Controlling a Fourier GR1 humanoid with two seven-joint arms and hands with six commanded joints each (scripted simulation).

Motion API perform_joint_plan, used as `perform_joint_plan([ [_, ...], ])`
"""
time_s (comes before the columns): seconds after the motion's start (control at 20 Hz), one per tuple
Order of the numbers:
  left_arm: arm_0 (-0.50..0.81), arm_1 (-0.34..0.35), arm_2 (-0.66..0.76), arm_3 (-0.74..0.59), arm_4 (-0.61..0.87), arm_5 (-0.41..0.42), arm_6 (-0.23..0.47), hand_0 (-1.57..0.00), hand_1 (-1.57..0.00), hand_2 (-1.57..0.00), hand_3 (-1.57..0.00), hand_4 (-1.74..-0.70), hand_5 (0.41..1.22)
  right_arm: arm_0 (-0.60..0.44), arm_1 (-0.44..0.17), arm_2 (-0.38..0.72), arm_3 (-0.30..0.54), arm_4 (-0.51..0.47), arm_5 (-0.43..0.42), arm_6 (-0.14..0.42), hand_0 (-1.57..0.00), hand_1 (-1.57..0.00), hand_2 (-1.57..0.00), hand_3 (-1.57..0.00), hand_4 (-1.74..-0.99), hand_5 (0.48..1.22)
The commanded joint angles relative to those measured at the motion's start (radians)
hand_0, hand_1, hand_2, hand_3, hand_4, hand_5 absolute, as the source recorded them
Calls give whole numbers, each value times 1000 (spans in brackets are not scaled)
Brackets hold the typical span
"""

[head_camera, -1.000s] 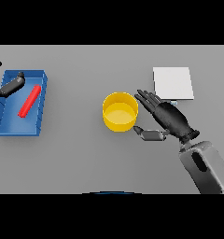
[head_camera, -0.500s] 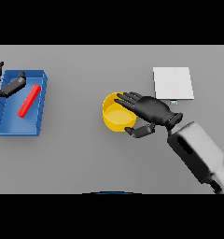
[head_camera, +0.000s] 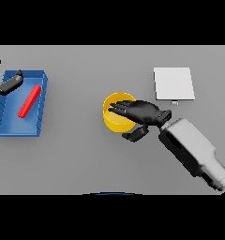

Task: Pick up the red beaker and tilt it to pour out 1 green nut into yellow bowl. Pick up the yellow bowl and place it on the metallic measuring scale.

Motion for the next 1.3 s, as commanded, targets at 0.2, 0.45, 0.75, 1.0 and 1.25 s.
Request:
perform_joint_plan([
  [0.2, 14, -3, -5, -8, -2, 9, 2, 1, 1, 1, 1, -798, 736, -34, 13, 35, 30, 21, 41, 12, 1, 1, 1, 1, -1306, 681],
  [0.45, 4, -6, -7, -10, -4, 7, 1, 1, 1, 1, 1, -792, 727, -72, 28, 45, 73, 32, 62, 37, 1, -10, -30, -49, -1321, 756],
  [0.75, 12, 2, -1, -26, 0, 18, 3, 1, 1, 1, 1, -796, 726, -68, 18, 75, 69, 42, 95, 19, -891, -846, -814, -594, -1534, 1057],
  [1.0, 10, 15, 4, -33, 7, 12, 14, 1, 1, 1, 1, -800, 726, -74, 3, 76, 57, 13, 141, 21, -1348, -1333, -1283, -1092, -1667, 1167],
  [1.25, 17, 19, 1, -57, 3, 23, 14, 1, 1, 1, 1, -805, 725, -64, -15, 65, 19, -1, 139, 36, -1498, -1493, -1453, -1181, -1717, 1203],
])
